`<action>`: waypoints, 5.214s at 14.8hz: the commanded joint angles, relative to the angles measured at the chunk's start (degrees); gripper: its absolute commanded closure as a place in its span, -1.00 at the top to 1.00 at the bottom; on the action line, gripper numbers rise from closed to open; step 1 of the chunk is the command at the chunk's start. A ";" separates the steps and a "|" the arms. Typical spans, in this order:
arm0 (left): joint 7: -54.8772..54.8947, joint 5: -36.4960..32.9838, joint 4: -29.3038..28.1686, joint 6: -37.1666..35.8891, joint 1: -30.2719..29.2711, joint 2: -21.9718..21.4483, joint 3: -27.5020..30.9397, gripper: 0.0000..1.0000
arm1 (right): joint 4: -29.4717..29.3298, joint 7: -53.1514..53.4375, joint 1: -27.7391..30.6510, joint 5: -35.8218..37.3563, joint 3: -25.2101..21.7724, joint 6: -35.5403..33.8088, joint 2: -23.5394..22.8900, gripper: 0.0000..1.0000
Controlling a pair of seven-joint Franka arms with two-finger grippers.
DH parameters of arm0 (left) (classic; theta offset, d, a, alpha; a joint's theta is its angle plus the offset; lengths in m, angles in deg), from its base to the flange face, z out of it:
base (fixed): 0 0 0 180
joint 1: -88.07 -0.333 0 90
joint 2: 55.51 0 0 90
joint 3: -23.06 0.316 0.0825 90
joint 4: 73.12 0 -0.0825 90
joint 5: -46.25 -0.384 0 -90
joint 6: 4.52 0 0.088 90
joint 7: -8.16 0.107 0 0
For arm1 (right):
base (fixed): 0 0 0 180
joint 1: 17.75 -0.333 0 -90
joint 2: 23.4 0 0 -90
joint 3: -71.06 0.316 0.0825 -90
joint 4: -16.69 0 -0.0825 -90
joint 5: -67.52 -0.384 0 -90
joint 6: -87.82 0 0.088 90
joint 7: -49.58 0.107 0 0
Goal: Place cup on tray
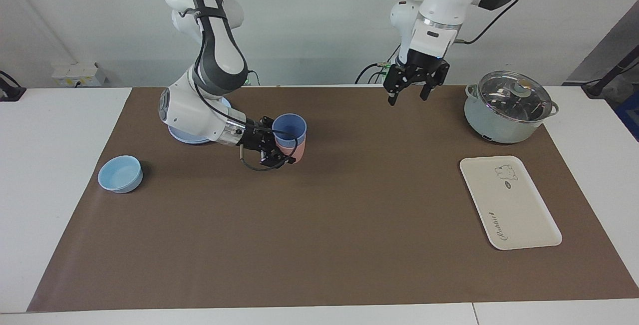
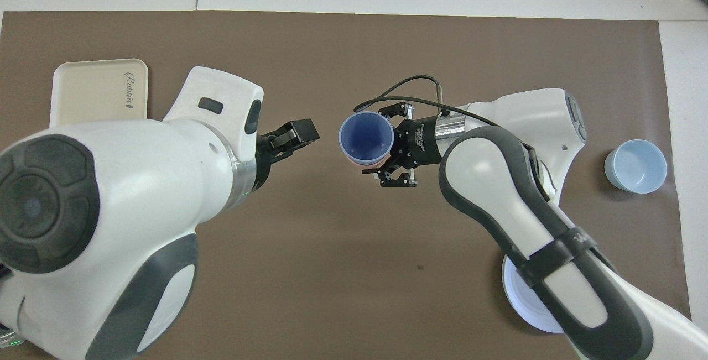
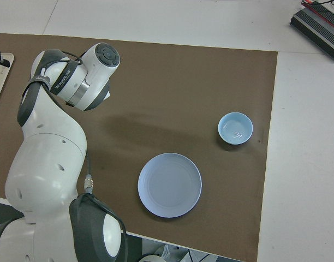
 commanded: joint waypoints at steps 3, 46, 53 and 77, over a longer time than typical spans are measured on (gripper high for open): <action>-2.33 0.85 -1.40 5.50 2.71 2.68 1.10 0.75 | -0.46 2.45 -2.00 -1.04 -0.07 1.64 0.32 -1.00; 58.65 9.90 3.35 9.44 -41.49 18.05 3.12 -1.00 | 0.95 -25.63 26.80 0.28 -0.60 -13.10 -8.10 -1.00; 62.09 10.17 -1.91 16.14 -45.98 20.63 3.04 -1.00 | -2.83 -30.15 33.68 2.21 -0.60 -18.31 -13.56 -1.00; 61.23 -3.28 -10.52 -11.10 -28.16 -1.07 2.25 1.00 | 0.77 -37.68 33.16 30.73 -1.83 -10.92 1.44 0.98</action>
